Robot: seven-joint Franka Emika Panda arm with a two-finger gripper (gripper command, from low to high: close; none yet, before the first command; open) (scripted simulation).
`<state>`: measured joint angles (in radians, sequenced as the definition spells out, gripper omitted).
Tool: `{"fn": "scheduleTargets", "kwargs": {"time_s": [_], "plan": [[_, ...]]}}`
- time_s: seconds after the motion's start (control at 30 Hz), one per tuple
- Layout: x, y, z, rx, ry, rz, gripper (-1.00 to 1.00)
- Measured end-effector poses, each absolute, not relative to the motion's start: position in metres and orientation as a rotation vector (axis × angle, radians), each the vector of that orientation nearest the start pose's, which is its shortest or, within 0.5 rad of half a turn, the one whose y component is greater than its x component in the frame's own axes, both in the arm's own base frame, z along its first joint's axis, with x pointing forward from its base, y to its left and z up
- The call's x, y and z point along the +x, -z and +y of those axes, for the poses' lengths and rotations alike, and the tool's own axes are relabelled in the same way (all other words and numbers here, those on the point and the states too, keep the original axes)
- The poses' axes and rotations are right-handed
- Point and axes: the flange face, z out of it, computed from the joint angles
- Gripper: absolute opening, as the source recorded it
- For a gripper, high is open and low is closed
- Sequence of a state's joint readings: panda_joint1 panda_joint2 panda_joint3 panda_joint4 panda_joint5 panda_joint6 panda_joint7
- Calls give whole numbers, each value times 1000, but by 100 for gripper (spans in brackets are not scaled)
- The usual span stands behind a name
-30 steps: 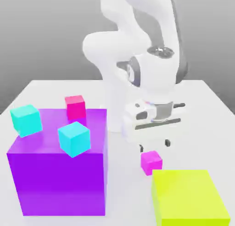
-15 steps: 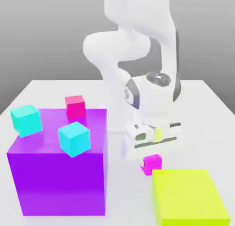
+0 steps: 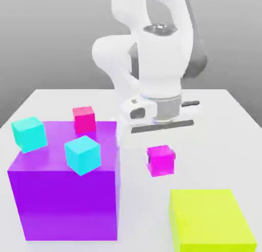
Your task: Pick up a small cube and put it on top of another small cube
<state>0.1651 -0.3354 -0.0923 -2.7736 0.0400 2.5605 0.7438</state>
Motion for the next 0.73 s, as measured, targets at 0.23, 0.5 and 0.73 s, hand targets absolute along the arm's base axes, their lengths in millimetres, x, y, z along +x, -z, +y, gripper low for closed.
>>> {"fn": "scheduleTargets", "kwargs": {"time_s": [0.23, 0.5, 0.73], "plan": [[359, -389, -51, -2592, 61, 1649, -100], [296, -444, -116, -2165, -1, 2265, -100], [291, -399, -120, -2135, -2, 2298, 100]]}}
